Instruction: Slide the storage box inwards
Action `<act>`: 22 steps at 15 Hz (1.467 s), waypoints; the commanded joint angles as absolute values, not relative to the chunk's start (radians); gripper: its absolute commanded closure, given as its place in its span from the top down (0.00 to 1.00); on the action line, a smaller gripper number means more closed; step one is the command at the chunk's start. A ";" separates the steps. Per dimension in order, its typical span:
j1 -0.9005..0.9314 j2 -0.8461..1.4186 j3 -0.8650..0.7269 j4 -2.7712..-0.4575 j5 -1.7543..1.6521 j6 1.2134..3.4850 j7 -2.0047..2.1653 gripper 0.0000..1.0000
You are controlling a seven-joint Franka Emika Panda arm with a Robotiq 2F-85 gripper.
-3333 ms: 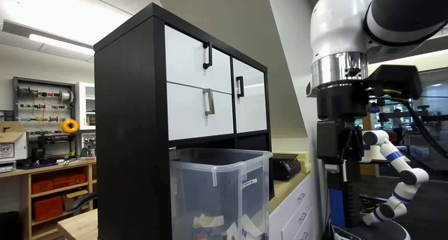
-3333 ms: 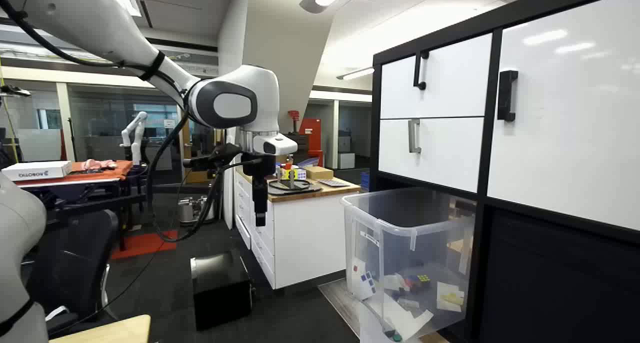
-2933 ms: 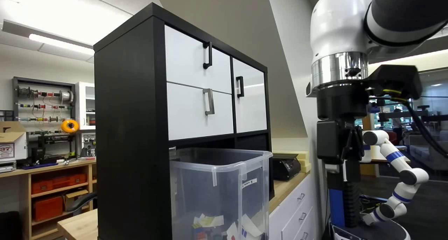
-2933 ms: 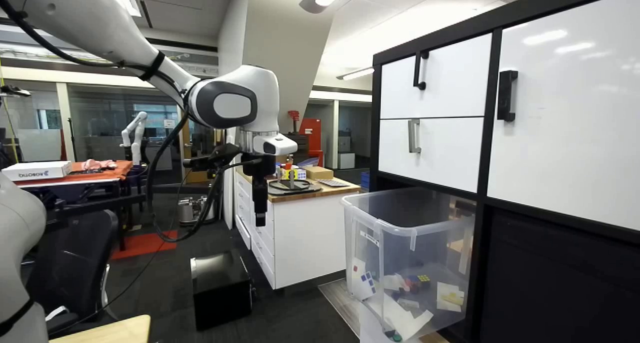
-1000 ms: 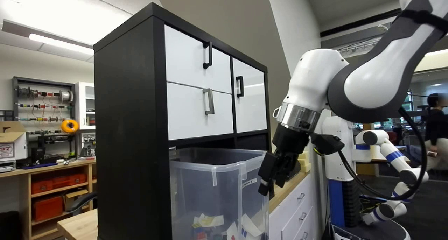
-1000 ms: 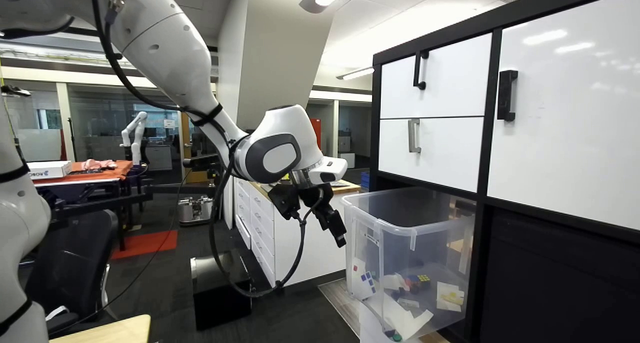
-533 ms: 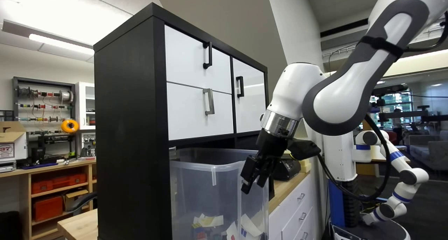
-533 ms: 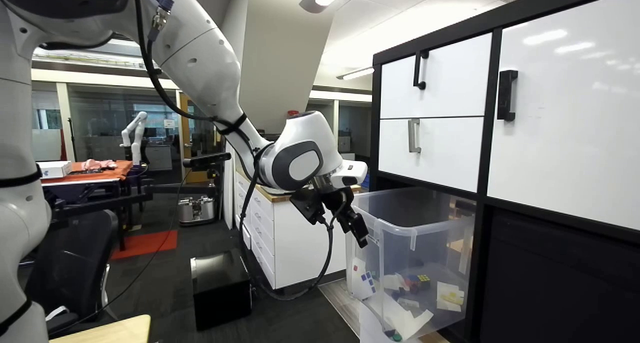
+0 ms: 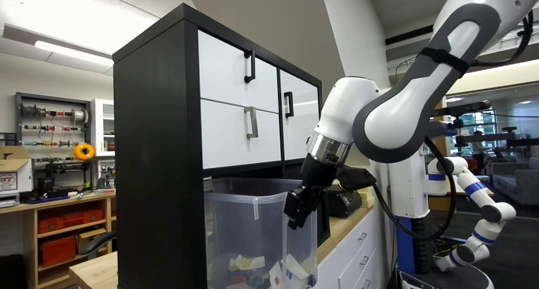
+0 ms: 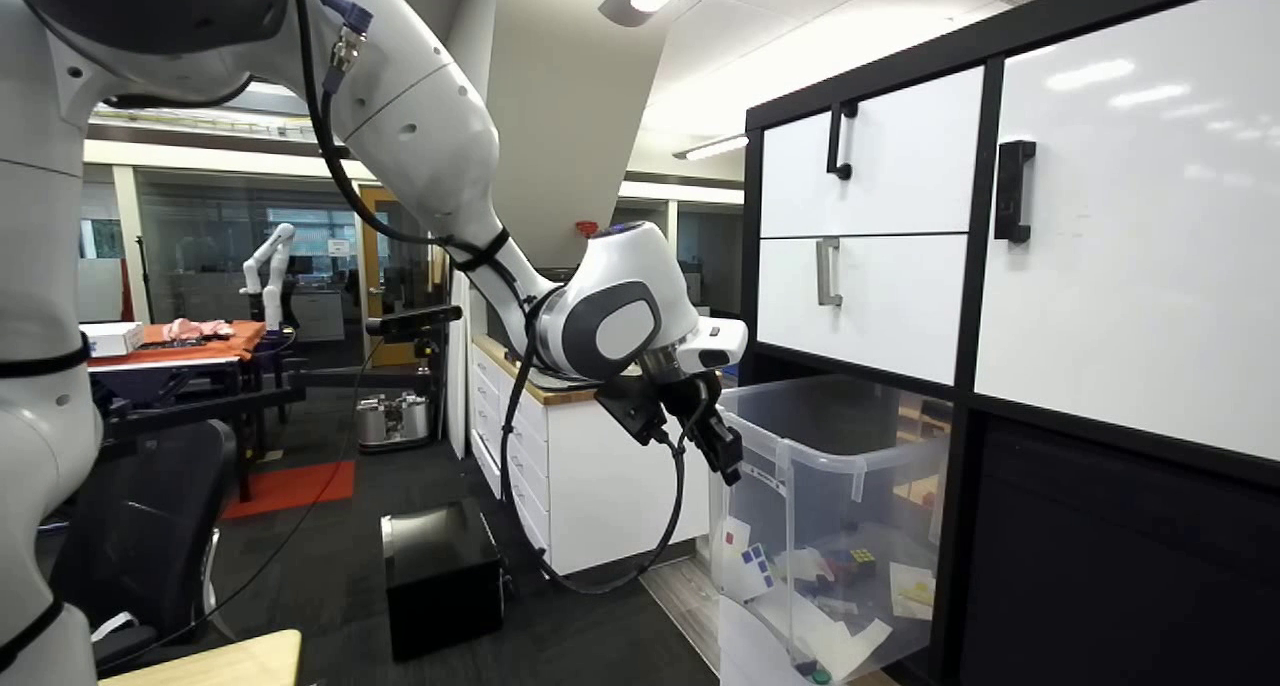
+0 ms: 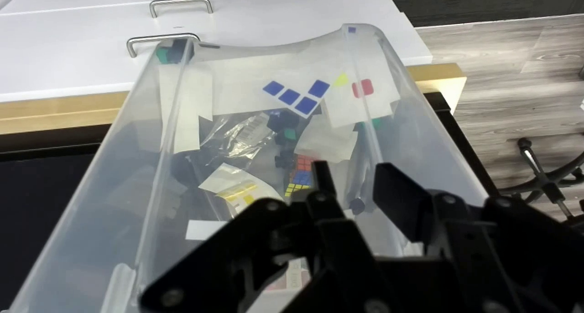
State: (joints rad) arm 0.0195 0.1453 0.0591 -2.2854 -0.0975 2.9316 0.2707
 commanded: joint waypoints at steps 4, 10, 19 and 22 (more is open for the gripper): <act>0.012 0.199 0.055 -2.211 -0.102 2.949 0.254 0.00; 0.024 0.254 0.053 -2.121 -0.116 2.938 0.261 0.01; 0.059 0.344 0.030 -1.990 -0.080 2.928 0.217 0.01; 0.074 0.380 0.022 -1.950 -0.081 2.928 0.201 0.01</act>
State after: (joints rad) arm 0.0437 0.3429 0.0504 -2.0145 -0.0963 2.9309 0.2358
